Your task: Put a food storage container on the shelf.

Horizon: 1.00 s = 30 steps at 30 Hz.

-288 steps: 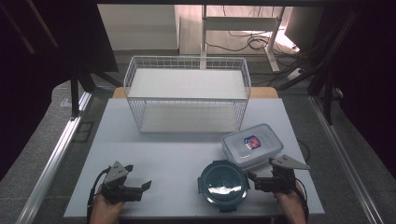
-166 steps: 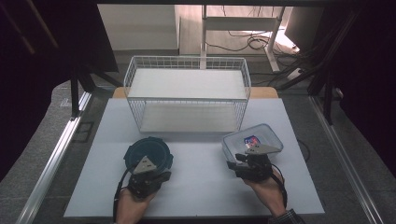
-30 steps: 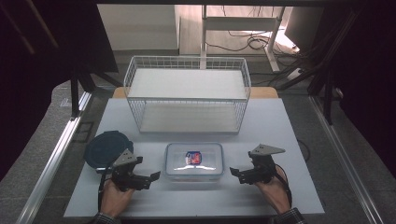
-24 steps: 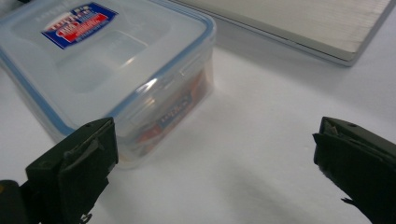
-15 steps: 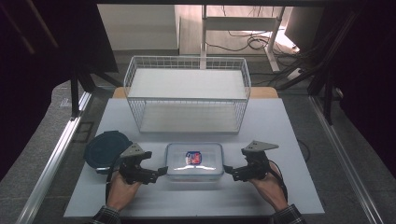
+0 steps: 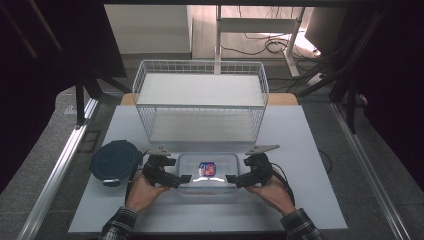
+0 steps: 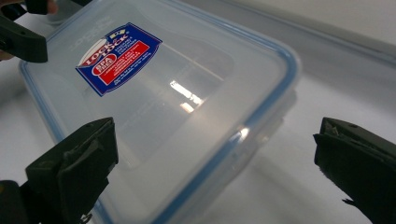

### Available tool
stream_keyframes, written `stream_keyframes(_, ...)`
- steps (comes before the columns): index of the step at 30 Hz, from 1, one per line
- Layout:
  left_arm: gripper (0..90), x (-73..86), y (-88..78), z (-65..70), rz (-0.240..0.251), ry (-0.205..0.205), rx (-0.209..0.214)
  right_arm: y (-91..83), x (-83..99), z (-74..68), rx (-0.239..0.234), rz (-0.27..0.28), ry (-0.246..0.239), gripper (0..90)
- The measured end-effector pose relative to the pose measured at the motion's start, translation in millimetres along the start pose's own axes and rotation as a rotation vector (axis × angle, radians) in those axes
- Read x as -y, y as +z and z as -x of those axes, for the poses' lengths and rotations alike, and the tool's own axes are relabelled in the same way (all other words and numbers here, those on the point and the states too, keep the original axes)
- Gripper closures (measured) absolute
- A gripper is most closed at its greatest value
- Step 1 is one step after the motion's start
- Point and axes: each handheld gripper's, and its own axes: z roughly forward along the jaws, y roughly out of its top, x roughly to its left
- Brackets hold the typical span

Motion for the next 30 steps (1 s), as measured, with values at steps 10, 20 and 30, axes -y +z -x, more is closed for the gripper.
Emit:
stream_keyframes(10,2.8,10.8,0.5,-6.5,-0.040,-0.070,0.129,15.7,1.7,6.0,-0.181,-0.091,0.120,0.0)
stream_keyframes(20,31.7,24.5,-22.7,-2.9,0.003,-0.147,0.168,-12.3,8.4,6.6,-0.180,-0.027,0.151,33.4)
stream_keyframes(30,49.4,32.5,-31.4,1.5,0.098,-0.222,0.185,-32.2,17.7,2.2,-0.188,0.011,0.187,51.0)
